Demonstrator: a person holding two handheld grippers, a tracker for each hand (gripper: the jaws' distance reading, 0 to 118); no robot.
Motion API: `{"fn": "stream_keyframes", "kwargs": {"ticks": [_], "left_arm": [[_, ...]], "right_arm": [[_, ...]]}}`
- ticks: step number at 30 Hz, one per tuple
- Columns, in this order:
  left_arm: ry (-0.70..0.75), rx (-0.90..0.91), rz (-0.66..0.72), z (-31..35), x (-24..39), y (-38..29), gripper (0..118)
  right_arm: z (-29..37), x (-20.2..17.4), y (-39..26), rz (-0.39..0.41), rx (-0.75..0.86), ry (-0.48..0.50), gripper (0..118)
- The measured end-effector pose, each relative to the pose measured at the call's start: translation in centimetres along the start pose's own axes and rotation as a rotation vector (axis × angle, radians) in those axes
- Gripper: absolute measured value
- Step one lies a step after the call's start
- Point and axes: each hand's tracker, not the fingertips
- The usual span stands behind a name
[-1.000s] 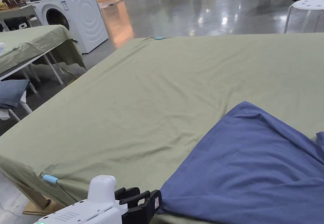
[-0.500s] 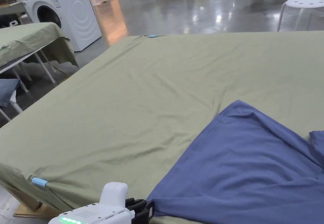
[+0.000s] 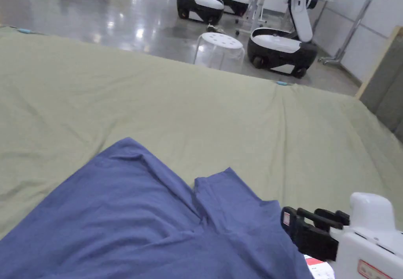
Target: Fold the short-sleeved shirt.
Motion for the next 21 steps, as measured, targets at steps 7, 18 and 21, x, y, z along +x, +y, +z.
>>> {"fn": "stream_keyframes", "kwargs": {"ticks": [7,18,21], "left_arm": [[-0.005,-0.006,0.028,-0.1,-0.3,0.0,7],[-0.012,-0.009,0.045,-0.3,-0.7,0.4,7],[-0.001,0.082,0.036,0.2,-0.4,-0.6,6]], "right_arm": [[-15.9,11.3,2.3,-0.121,-0.27,-0.021,62],[-20.2,12.8,0.5,-0.142,-0.341,0.013,6],[-18.4,12.0,1.5,-0.081,-0.254,-0.015,5]]}}
